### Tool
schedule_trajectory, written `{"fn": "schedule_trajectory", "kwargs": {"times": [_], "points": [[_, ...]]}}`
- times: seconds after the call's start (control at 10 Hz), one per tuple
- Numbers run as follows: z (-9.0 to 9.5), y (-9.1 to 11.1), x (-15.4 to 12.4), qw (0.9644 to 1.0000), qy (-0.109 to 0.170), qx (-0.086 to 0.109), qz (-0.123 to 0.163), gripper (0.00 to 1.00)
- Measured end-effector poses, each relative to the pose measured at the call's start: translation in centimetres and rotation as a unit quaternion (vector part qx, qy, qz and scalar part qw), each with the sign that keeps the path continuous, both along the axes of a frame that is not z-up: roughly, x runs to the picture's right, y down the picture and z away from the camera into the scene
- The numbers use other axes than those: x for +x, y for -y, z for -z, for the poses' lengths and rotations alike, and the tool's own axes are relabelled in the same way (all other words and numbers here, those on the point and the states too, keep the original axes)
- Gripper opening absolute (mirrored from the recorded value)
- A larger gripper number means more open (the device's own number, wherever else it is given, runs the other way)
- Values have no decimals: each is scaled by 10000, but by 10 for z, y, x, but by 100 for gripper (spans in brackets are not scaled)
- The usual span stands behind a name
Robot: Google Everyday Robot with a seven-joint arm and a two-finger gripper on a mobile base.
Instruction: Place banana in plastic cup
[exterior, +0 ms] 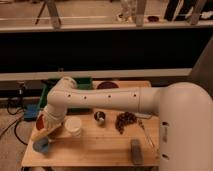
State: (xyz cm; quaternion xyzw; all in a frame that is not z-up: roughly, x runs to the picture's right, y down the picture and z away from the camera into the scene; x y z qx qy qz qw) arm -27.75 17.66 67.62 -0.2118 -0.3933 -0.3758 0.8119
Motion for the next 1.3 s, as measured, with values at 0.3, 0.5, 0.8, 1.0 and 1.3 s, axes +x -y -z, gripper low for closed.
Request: {"fn": "schedule_trajectory", "kwargs": {"times": [0.3, 0.5, 0.8, 1.0, 1.3], "points": [[11, -15, -14, 9989, 341, -109, 318, 0], [19, -22, -18, 9976, 528, -189, 398, 0], [32, -31, -30, 9949, 820, -261, 523, 0], [34, -38, -39, 9928, 972, -349, 614, 5], [36, -52, -57, 9880, 1204, -477, 839, 35]]}}
